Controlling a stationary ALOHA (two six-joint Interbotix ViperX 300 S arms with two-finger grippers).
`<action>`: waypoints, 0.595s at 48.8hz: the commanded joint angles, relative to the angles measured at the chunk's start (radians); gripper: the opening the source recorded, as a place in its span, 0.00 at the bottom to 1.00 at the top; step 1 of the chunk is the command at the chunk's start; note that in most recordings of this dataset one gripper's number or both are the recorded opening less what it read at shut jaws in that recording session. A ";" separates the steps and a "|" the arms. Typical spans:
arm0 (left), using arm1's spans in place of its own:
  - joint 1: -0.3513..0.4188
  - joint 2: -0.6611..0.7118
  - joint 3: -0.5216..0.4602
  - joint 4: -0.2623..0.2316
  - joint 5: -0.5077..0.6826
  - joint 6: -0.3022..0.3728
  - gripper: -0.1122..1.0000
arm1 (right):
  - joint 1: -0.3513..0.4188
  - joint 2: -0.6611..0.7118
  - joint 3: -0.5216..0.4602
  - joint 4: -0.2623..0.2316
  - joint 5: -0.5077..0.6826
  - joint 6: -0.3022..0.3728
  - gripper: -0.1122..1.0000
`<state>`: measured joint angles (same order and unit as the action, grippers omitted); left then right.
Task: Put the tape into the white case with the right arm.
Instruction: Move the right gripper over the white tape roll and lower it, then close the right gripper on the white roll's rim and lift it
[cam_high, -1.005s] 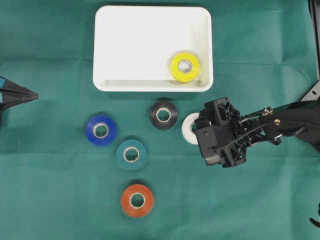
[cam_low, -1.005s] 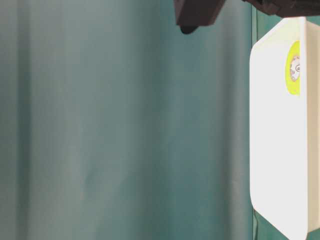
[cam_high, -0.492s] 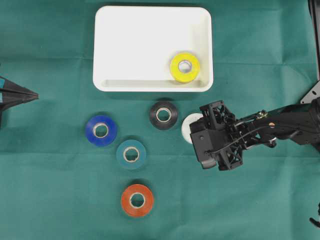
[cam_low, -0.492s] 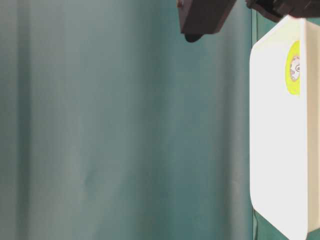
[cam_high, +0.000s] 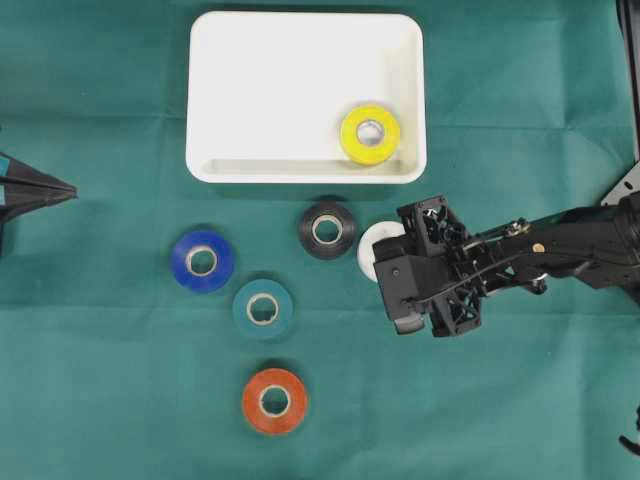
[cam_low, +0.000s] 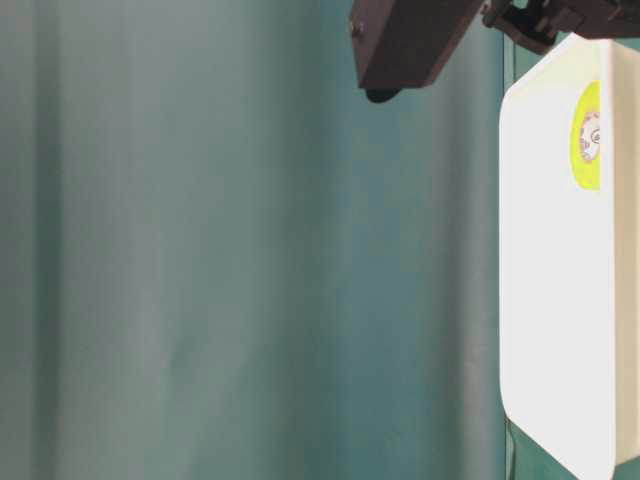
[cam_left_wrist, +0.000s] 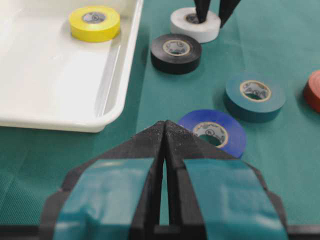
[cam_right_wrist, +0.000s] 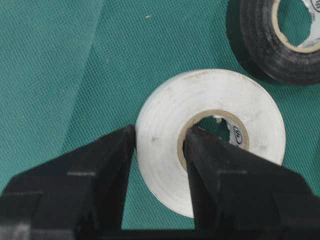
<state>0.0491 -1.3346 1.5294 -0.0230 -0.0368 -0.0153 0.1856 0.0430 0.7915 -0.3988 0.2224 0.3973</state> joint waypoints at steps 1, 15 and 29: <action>0.000 0.008 -0.012 0.000 -0.005 0.000 0.10 | 0.003 -0.015 -0.021 0.000 -0.002 0.002 0.13; 0.000 0.006 -0.012 -0.002 -0.005 0.000 0.10 | 0.025 -0.083 -0.046 0.000 0.011 0.002 0.13; 0.002 0.008 -0.012 -0.002 -0.005 0.000 0.10 | 0.034 -0.106 -0.074 0.002 0.109 0.003 0.13</action>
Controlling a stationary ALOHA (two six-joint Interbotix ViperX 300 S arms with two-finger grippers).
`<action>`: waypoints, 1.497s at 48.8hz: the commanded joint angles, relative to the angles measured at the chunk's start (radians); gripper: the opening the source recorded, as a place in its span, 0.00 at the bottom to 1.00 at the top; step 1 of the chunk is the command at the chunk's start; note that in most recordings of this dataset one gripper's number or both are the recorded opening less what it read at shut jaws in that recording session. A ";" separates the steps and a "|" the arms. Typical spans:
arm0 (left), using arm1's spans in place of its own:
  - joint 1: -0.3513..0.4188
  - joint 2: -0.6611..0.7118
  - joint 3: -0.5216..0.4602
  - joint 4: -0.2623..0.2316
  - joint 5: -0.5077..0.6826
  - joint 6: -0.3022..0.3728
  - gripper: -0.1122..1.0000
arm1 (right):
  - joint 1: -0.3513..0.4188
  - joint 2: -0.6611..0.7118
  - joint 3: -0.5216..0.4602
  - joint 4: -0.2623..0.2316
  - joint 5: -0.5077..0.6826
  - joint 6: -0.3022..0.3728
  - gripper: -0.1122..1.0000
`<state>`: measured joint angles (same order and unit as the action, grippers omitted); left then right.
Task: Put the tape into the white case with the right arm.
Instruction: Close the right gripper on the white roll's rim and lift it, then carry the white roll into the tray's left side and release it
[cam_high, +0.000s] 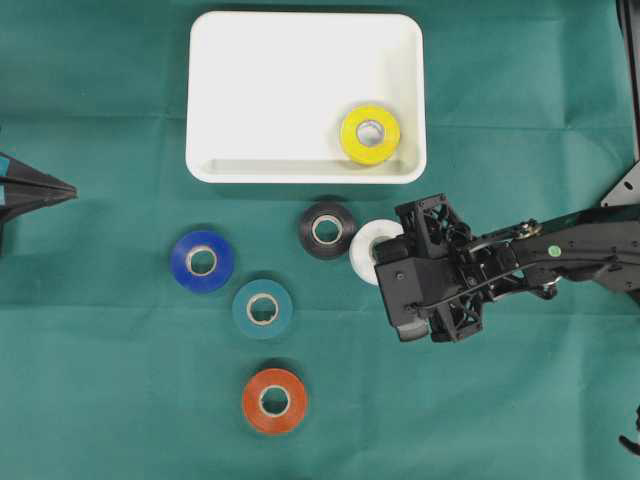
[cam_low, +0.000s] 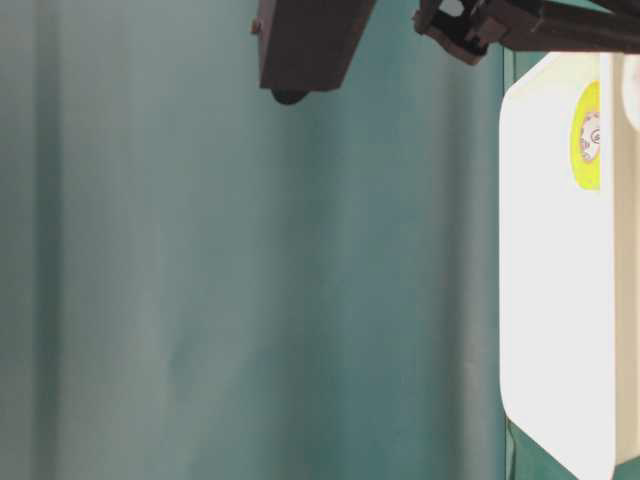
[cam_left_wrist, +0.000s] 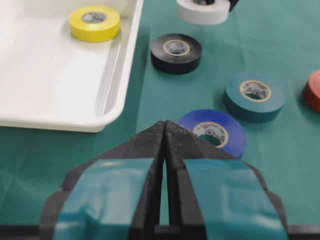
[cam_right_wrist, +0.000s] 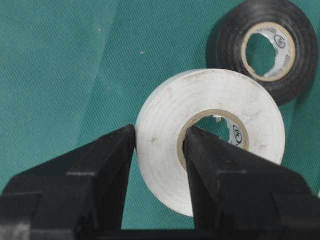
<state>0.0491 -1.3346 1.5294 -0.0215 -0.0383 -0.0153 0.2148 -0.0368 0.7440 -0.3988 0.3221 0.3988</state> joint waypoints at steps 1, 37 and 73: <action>0.000 0.006 -0.012 -0.002 -0.005 0.000 0.10 | 0.005 -0.025 -0.028 0.002 0.009 0.002 0.13; 0.002 0.008 -0.012 -0.002 -0.003 0.000 0.10 | 0.006 0.268 -0.423 0.008 0.006 0.009 0.13; 0.002 0.006 -0.006 -0.003 -0.003 0.002 0.10 | -0.164 0.316 -0.581 -0.028 0.140 0.003 0.13</action>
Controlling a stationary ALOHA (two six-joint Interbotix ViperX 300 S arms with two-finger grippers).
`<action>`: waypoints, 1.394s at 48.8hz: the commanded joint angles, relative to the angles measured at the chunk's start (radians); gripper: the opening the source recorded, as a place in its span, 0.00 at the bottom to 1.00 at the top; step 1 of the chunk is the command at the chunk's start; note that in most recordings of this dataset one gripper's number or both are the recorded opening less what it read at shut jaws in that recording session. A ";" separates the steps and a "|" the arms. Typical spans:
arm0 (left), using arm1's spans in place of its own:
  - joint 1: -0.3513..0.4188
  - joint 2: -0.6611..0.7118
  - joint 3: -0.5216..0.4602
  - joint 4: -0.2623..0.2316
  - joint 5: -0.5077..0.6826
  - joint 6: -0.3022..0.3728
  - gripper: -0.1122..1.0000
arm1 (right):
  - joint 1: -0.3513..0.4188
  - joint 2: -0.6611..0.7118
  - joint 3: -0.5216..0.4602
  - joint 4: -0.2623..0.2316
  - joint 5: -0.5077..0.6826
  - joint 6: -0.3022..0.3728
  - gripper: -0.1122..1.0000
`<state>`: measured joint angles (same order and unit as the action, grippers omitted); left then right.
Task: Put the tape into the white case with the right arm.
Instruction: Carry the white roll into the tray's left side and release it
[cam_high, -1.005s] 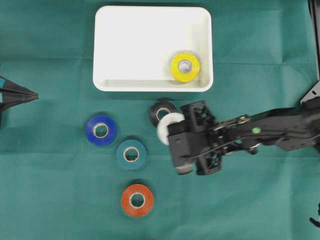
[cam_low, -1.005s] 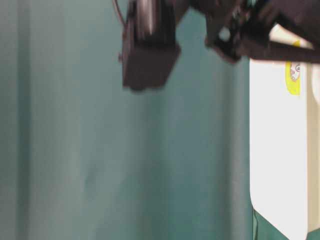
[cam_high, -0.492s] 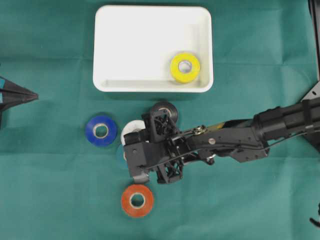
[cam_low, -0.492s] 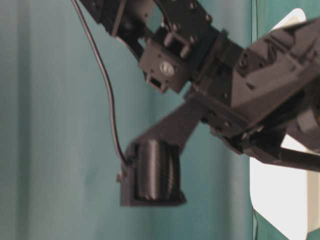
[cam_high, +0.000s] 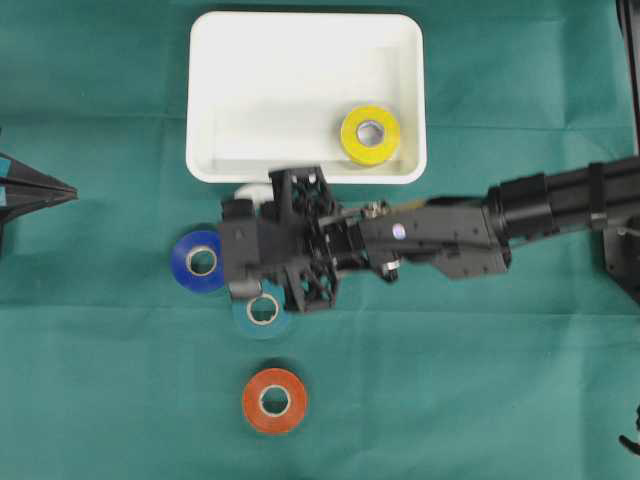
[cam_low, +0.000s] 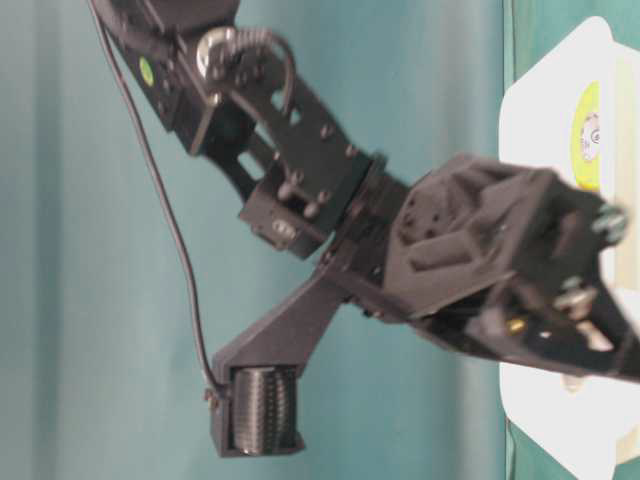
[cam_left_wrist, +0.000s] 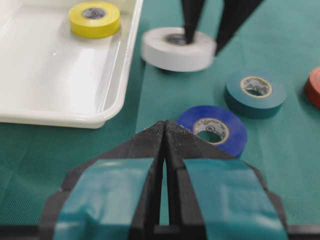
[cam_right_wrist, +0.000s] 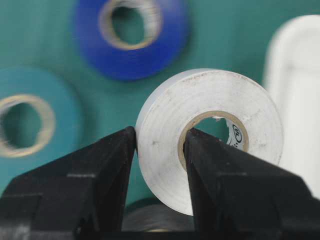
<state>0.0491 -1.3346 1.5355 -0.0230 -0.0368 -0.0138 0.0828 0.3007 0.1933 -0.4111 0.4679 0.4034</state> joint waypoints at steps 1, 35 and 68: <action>0.002 0.008 -0.012 0.000 -0.005 0.000 0.10 | -0.043 -0.021 -0.031 -0.020 -0.006 -0.002 0.13; 0.008 0.006 -0.015 -0.002 -0.006 0.000 0.10 | -0.212 0.021 -0.040 -0.052 -0.129 -0.008 0.13; 0.021 0.006 -0.012 -0.002 -0.005 -0.002 0.10 | -0.212 -0.008 -0.023 -0.052 -0.124 -0.006 0.56</action>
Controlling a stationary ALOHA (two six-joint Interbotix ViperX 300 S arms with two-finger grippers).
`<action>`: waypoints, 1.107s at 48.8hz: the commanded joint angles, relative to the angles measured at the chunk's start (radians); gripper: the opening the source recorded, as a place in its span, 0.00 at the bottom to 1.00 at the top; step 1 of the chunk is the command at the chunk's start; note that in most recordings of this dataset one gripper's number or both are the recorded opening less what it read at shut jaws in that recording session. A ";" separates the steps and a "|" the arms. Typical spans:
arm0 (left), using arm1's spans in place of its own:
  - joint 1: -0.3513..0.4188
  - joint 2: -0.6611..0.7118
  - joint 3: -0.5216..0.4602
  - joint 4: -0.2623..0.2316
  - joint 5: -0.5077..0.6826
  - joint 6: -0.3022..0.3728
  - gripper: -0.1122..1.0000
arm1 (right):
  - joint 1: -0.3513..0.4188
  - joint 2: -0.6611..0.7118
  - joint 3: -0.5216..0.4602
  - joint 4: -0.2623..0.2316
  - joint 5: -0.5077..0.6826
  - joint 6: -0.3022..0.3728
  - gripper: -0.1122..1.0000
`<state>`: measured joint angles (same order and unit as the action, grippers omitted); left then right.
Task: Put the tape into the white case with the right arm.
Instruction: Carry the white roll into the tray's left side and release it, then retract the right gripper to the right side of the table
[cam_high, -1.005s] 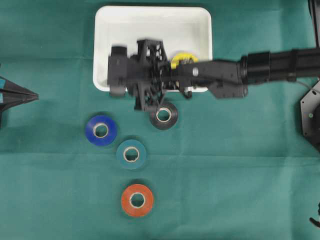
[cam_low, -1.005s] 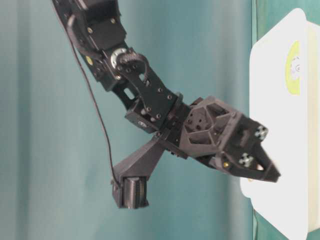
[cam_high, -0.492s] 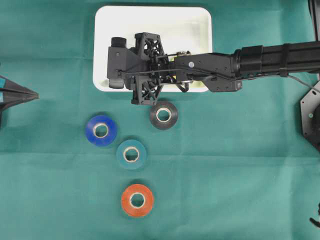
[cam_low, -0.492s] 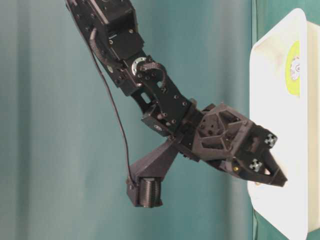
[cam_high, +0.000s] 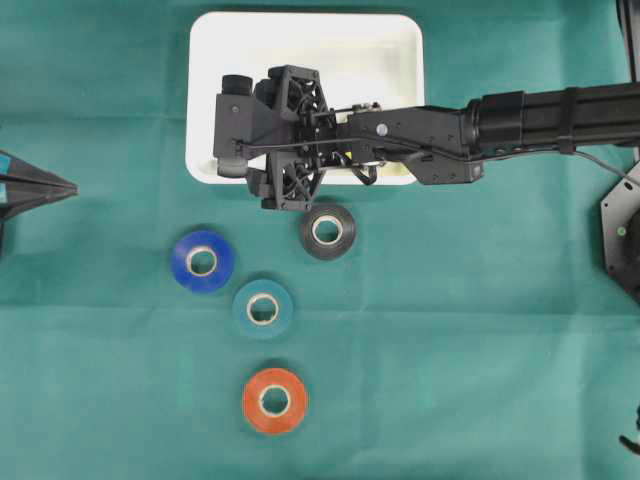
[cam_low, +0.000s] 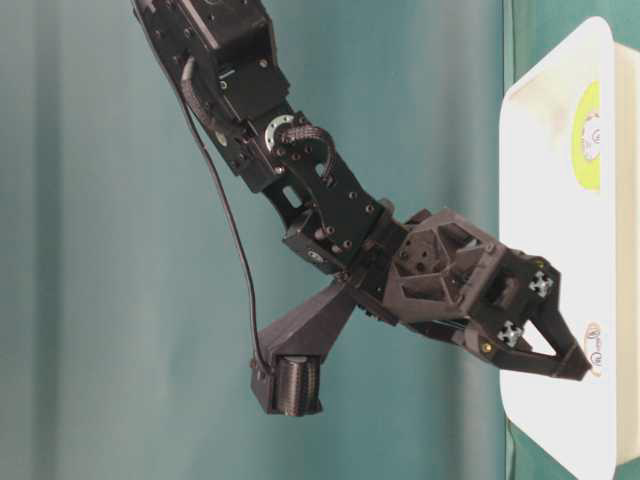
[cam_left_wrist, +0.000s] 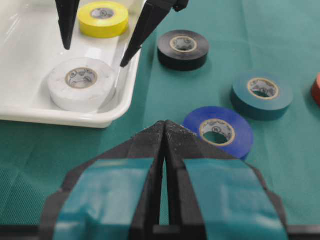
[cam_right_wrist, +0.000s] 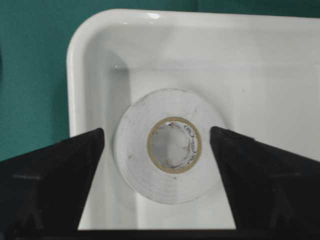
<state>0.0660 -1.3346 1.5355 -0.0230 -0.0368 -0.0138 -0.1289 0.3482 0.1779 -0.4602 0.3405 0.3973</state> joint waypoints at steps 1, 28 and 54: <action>0.005 0.008 -0.015 -0.002 -0.005 -0.002 0.10 | 0.000 -0.063 -0.005 -0.003 0.011 0.000 0.56; 0.005 0.002 -0.012 0.000 -0.006 -0.002 0.10 | 0.000 -0.380 0.382 -0.011 0.005 0.009 0.52; 0.005 -0.003 -0.012 0.000 -0.005 -0.002 0.10 | -0.012 -0.721 0.779 -0.006 -0.213 0.058 0.52</action>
<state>0.0660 -1.3438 1.5355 -0.0230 -0.0368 -0.0153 -0.1365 -0.3191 0.9327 -0.4679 0.1503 0.4449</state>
